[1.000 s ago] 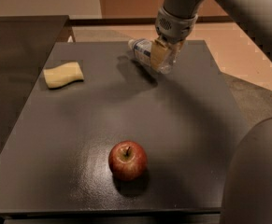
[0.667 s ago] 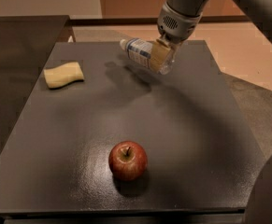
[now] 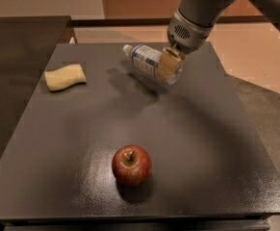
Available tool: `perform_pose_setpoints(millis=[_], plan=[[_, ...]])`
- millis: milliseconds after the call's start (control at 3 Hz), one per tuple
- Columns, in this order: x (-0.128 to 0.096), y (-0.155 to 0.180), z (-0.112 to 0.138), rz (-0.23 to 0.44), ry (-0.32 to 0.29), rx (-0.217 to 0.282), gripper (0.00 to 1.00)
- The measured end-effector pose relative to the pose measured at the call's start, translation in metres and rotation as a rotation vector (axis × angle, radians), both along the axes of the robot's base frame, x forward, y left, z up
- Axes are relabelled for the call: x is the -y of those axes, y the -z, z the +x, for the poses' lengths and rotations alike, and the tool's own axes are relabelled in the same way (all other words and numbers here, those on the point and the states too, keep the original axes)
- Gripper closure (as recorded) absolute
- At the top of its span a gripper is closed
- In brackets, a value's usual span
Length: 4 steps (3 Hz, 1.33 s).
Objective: Move blue plastic bottle near apple
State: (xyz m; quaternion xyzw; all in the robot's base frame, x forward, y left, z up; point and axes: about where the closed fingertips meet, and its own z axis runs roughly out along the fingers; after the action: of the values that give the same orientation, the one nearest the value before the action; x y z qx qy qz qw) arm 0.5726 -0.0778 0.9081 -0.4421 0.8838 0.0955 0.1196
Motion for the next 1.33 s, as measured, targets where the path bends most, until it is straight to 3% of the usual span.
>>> perform_pose_setpoints(millis=[667, 1333], plan=[[0.003, 0.024, -0.062, 0.051, -0.094, -0.04, 1.0], [0.02, 0.038, -0.109, 0.019, -0.164, -0.034, 1.0]])
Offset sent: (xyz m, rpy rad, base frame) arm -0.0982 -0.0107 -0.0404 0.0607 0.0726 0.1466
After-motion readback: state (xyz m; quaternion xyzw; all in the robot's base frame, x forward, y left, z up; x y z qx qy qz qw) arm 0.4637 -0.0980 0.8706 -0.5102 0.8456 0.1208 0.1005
